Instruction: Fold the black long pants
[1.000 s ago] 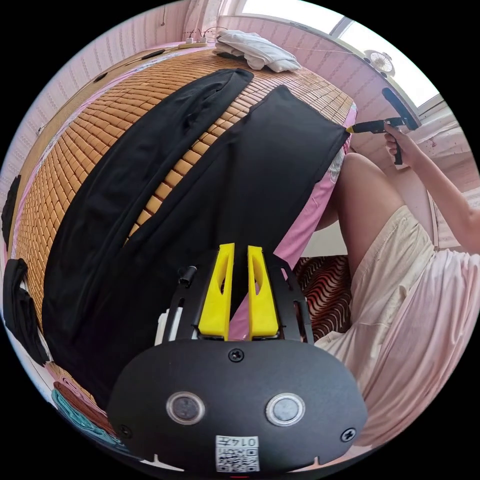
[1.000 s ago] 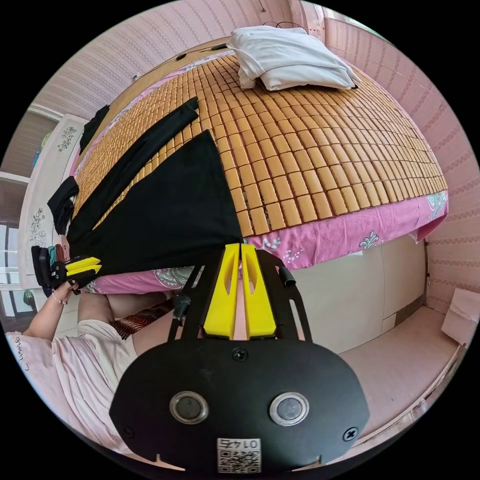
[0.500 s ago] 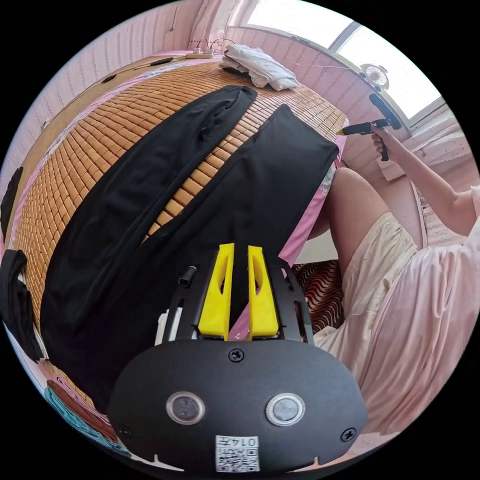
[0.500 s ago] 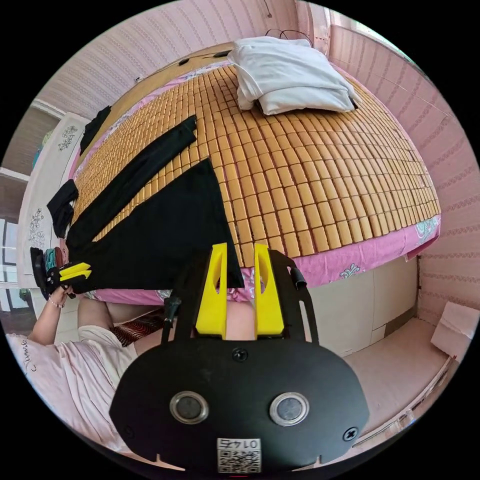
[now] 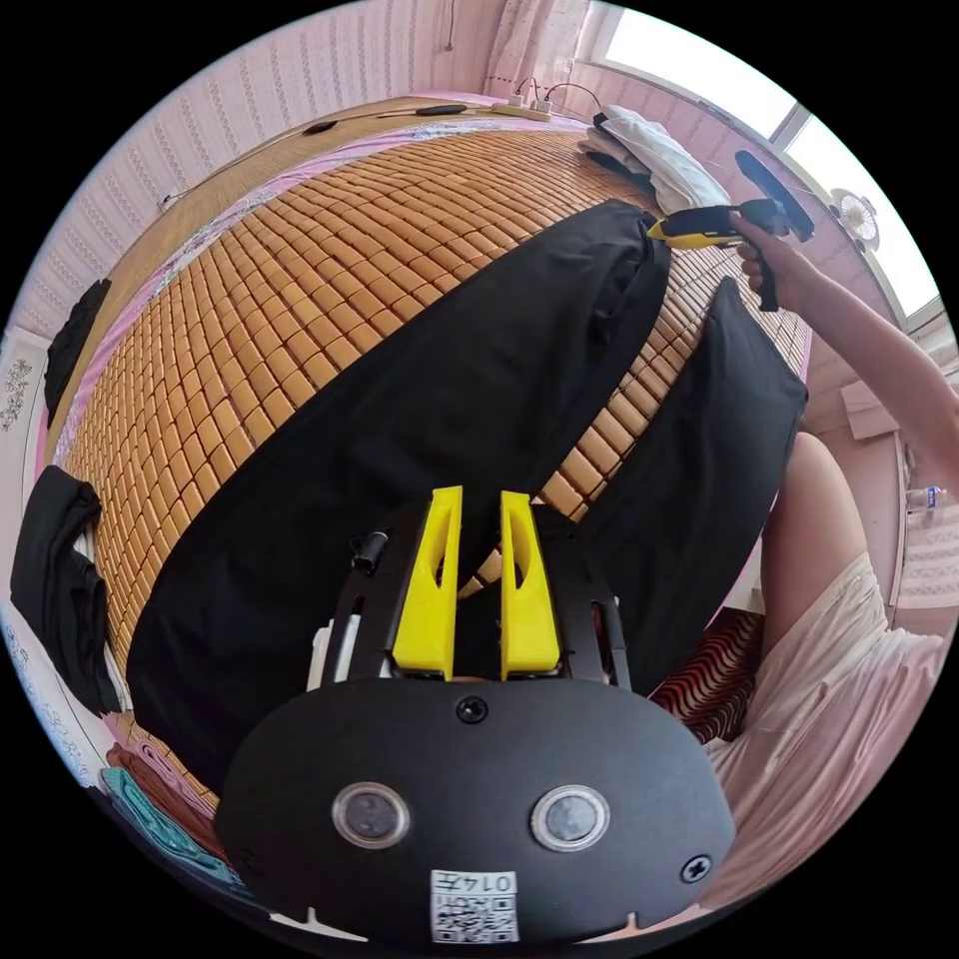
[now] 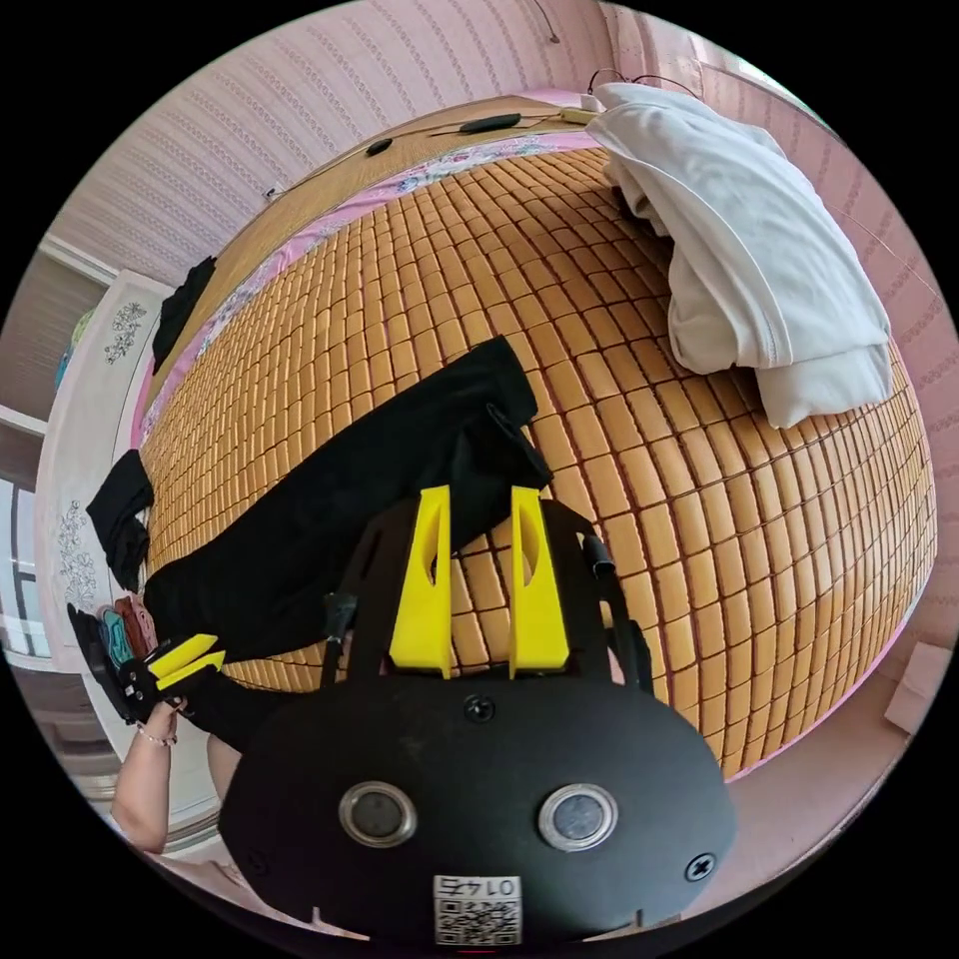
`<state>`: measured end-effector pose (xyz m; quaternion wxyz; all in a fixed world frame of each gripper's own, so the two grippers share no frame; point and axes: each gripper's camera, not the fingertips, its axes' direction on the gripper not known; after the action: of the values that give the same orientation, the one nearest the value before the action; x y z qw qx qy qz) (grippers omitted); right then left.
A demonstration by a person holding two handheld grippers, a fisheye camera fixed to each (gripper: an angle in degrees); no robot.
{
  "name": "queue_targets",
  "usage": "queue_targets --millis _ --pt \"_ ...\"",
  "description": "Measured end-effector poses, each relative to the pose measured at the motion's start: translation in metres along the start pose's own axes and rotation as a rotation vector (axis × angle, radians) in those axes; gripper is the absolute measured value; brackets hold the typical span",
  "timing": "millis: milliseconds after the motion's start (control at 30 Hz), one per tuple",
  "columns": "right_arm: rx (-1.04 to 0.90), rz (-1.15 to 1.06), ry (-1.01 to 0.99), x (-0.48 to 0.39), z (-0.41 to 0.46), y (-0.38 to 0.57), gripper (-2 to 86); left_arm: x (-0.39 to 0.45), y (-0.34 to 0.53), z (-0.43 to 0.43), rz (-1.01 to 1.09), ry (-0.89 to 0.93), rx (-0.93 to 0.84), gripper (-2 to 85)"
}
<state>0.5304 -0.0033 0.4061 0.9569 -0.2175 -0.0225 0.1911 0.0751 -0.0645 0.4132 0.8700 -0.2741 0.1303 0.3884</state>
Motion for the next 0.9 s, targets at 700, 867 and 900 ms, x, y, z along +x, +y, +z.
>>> queue_targets --millis 700,867,900 --pt "0.141 -0.001 -0.136 0.039 -0.028 0.048 7.7 -0.022 0.009 -0.002 0.008 0.006 0.017 7.2" --pt "0.109 -0.096 -0.284 0.027 -0.027 0.030 1.4 -0.028 0.019 0.004 0.001 0.012 0.012 7.1" --pt "0.204 -0.148 -0.327 0.022 -0.046 0.032 1.0 -0.030 0.021 0.004 -0.004 0.018 0.011 7.1"
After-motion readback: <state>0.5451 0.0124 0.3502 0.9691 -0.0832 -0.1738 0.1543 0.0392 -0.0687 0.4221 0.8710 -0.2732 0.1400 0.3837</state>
